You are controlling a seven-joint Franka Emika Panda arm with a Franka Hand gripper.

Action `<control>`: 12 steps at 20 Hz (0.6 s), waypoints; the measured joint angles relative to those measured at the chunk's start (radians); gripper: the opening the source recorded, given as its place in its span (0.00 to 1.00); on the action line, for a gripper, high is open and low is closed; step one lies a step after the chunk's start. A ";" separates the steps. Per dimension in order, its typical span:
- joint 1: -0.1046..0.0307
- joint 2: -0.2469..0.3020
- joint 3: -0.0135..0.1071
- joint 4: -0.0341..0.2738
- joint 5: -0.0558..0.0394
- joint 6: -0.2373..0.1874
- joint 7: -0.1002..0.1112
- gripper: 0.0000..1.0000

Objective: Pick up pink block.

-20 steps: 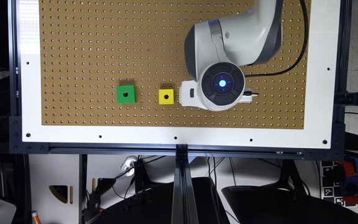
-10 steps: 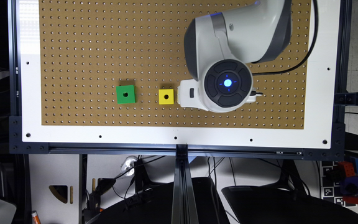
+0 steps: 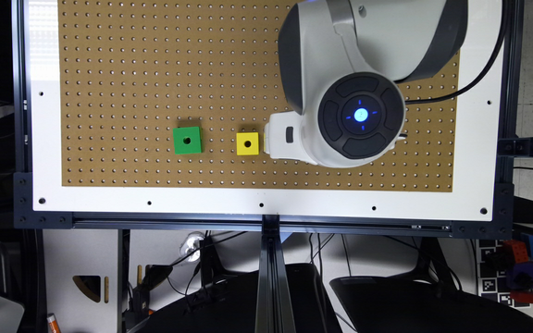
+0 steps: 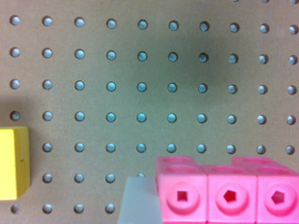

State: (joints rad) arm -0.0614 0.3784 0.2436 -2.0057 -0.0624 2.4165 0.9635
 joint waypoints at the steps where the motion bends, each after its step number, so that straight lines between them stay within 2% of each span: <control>1: 0.000 -0.020 0.001 0.000 0.0005 -0.017 0.001 0.00; 5: 0.000 -0.095 0.009 -0.001 0.0021 -0.091 0.010 0.00; 12: 0.000 -0.146 0.011 0.002 0.0031 -0.130 0.015 0.00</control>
State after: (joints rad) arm -0.0617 0.2321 0.2544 -2.0040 -0.0593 2.2869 0.9788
